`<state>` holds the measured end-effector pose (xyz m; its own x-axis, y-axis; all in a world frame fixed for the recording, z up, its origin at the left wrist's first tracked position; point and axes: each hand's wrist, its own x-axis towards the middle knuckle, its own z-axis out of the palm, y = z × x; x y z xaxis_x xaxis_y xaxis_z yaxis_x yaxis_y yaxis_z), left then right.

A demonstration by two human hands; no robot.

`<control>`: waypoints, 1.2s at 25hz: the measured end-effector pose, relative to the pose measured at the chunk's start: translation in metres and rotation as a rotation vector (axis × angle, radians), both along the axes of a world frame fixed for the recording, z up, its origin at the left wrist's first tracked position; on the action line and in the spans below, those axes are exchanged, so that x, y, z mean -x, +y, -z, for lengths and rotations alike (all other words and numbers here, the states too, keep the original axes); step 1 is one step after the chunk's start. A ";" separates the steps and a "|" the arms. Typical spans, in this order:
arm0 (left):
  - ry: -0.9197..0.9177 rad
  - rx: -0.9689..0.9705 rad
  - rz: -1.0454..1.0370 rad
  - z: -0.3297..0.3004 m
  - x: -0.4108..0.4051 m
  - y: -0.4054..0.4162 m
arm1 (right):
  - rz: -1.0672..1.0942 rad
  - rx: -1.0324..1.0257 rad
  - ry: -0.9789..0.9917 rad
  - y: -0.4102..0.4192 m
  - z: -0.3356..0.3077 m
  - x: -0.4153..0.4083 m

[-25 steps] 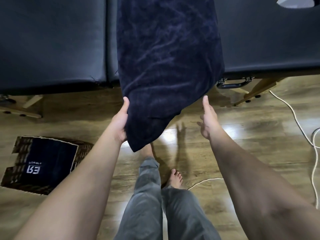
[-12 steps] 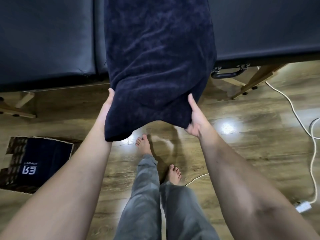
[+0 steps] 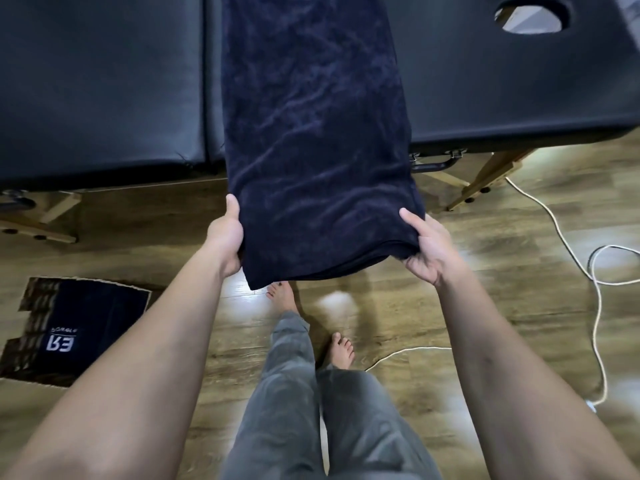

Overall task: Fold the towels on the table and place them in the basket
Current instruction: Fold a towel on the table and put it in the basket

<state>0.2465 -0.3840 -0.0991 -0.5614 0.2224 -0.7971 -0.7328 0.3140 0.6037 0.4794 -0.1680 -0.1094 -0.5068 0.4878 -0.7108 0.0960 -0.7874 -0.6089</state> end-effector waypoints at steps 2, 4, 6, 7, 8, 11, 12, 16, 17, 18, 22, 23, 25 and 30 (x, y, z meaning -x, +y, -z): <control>-0.085 -0.082 0.028 -0.007 -0.022 0.002 | 0.052 -0.023 0.025 -0.002 -0.008 0.006; -0.163 -0.143 0.095 -0.009 -0.038 -0.002 | 0.092 -0.042 0.034 -0.005 -0.011 0.013; -0.177 -0.131 0.167 -0.004 -0.050 -0.010 | 0.116 -0.091 0.003 -0.005 -0.014 0.016; -0.173 -0.138 0.152 -0.002 -0.051 -0.015 | 0.115 -0.118 -0.029 -0.003 -0.016 0.016; -0.137 -0.156 0.103 -0.003 -0.050 -0.019 | 0.103 -0.143 -0.053 0.000 -0.018 0.014; -0.003 -0.239 -0.045 -0.011 -0.037 -0.031 | 0.039 -0.205 -0.054 0.006 -0.028 0.009; 0.039 -0.255 -0.029 -0.018 -0.033 -0.033 | 0.033 -0.213 -0.049 0.007 -0.033 0.009; 0.012 -0.333 -0.028 -0.040 -0.018 -0.034 | 0.083 -0.168 -0.009 0.011 -0.049 0.013; -0.048 -0.381 -0.067 -0.044 -0.014 -0.035 | 0.097 -0.148 0.016 0.014 -0.051 0.014; -0.093 -0.428 -0.094 -0.045 -0.009 -0.036 | 0.105 -0.131 0.035 0.016 -0.053 0.015; -0.207 -0.615 -0.134 -0.047 0.005 -0.036 | 0.053 -0.071 0.108 0.026 -0.059 0.020; -0.230 -0.649 -0.135 -0.048 0.010 -0.034 | 0.038 -0.051 0.115 0.030 -0.061 0.022; -0.246 -0.660 -0.119 -0.051 0.022 -0.027 | 0.015 -0.019 0.106 0.038 -0.063 0.030; -0.161 -0.501 -0.030 -0.041 0.048 -0.002 | 0.032 0.050 0.064 0.052 -0.045 0.053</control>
